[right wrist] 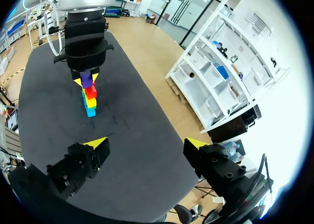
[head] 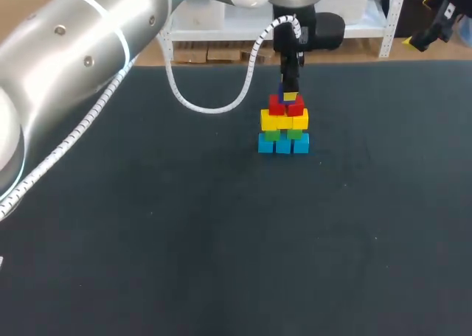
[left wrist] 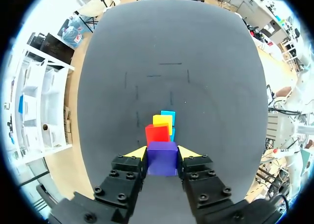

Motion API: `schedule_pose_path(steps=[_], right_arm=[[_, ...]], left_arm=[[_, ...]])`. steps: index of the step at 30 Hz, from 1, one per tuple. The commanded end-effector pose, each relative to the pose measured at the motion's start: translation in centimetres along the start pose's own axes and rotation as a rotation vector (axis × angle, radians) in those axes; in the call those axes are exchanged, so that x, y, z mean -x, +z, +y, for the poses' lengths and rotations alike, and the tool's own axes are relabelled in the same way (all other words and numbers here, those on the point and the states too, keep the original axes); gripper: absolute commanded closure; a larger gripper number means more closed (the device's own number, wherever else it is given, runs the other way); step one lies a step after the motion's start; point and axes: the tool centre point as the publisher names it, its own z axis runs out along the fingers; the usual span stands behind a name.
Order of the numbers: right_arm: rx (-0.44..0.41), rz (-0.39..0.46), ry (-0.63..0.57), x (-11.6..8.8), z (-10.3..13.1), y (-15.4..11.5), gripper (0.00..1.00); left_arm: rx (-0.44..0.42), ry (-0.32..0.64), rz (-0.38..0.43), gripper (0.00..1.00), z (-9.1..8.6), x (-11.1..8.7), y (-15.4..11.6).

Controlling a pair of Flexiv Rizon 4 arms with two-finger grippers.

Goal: Place the blue cubes, place green cubes on the blue cubes, place the yellow cubes on the green cubes, then place the red cubes on the yellow cubes, and place purple cube on the red cubes.

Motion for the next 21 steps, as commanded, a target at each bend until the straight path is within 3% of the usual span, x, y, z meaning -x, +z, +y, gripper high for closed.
schedule_pose_path(steps=[1, 8, 11, 17, 21], right_arm=[[-0.003, -0.001, 0.001, -0.07, 0.12, -0.10, 0.00], [-0.003, -0.001, 0.001, -0.07, 0.12, -0.10, 0.00], [-0.003, -0.001, 0.001, -0.07, 0.12, -0.10, 0.00], [-0.003, -0.001, 0.001, -0.07, 0.12, -0.10, 0.00], [-0.003, -0.001, 0.001, -0.07, 0.12, -0.10, 0.00]], left_arm=[[-0.012, 0.002, 0.009, 0.83, 0.59, 0.30, -0.14], [-0.014, 0.001, 0.008, 0.72, 0.58, 0.35, -0.10], [-0.014, 0.001, 0.007, 0.55, 0.56, 0.37, -0.09], [-0.014, 0.001, 0.006, 0.51, 0.53, 0.40, -0.10], [-0.014, 0.001, 0.006, 0.38, 0.53, 0.41, -0.10]])
